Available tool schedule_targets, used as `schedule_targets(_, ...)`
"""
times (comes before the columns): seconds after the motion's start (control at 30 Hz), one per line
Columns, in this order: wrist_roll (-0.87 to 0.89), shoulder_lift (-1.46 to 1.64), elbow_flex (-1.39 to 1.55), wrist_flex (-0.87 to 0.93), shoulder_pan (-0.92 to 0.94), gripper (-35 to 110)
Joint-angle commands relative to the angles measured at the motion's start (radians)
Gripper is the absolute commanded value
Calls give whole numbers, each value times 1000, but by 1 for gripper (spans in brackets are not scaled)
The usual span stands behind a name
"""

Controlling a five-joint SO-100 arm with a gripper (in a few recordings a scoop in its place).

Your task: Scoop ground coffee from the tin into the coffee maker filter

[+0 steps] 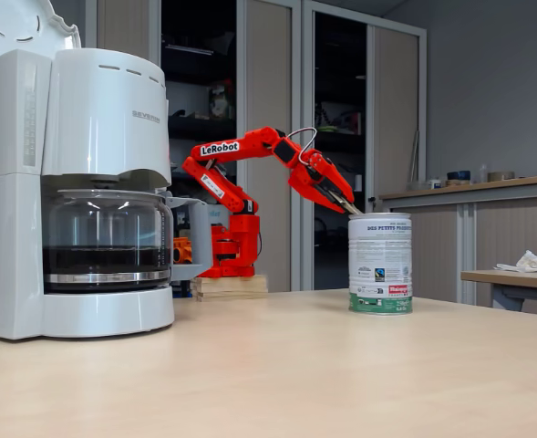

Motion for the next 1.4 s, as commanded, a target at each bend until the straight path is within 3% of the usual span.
schedule_targets(0.0, -8, 32, 12, 32, 3, 0)
schedule_targets(0.63, -63, -117, -218, 72, 15, 0)
schedule_targets(1.37, 28, 8, -210, 120, -11, 0)
